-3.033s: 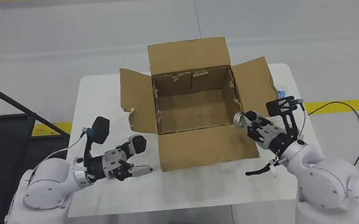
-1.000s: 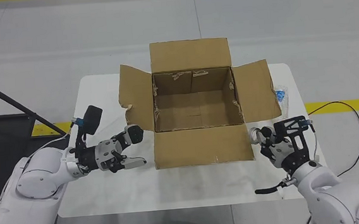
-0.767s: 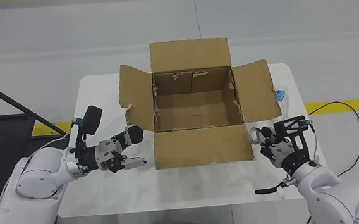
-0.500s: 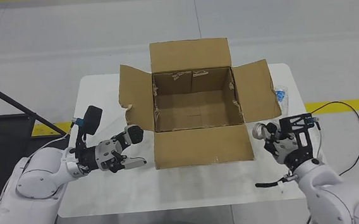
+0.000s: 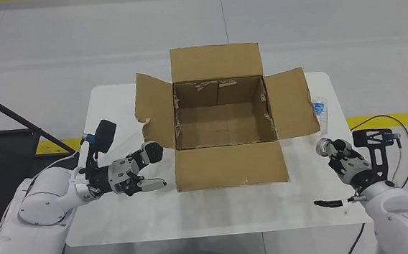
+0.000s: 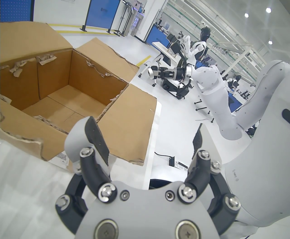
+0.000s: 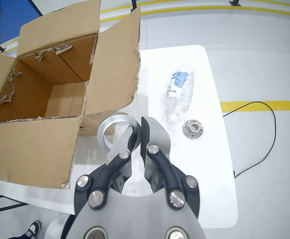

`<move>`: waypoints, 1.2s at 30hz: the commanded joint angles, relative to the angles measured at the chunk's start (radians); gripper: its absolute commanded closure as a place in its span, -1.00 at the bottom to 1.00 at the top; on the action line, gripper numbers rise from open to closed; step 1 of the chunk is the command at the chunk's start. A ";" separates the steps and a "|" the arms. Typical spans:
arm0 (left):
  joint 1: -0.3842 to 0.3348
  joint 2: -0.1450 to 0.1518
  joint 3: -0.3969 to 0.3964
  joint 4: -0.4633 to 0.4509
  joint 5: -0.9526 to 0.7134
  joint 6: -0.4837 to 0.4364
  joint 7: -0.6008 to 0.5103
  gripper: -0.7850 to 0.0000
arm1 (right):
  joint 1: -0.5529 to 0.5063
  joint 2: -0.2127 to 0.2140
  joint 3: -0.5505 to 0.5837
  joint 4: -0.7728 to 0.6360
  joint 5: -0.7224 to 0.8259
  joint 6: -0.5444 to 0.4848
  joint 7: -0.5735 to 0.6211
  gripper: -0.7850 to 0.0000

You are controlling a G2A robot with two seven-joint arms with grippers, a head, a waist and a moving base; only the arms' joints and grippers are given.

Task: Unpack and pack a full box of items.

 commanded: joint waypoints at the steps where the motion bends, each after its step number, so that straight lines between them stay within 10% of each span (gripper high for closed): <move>1: 0.000 0.000 0.000 0.000 0.000 0.000 0.000 -1.00 | 0.008 0.003 0.004 0.002 0.001 0.007 0.007 1.00; 36: 0.000 0.000 0.000 0.000 0.000 0.000 0.000 -1.00 | 0.087 0.037 -0.058 0.150 -0.236 0.044 0.084 1.00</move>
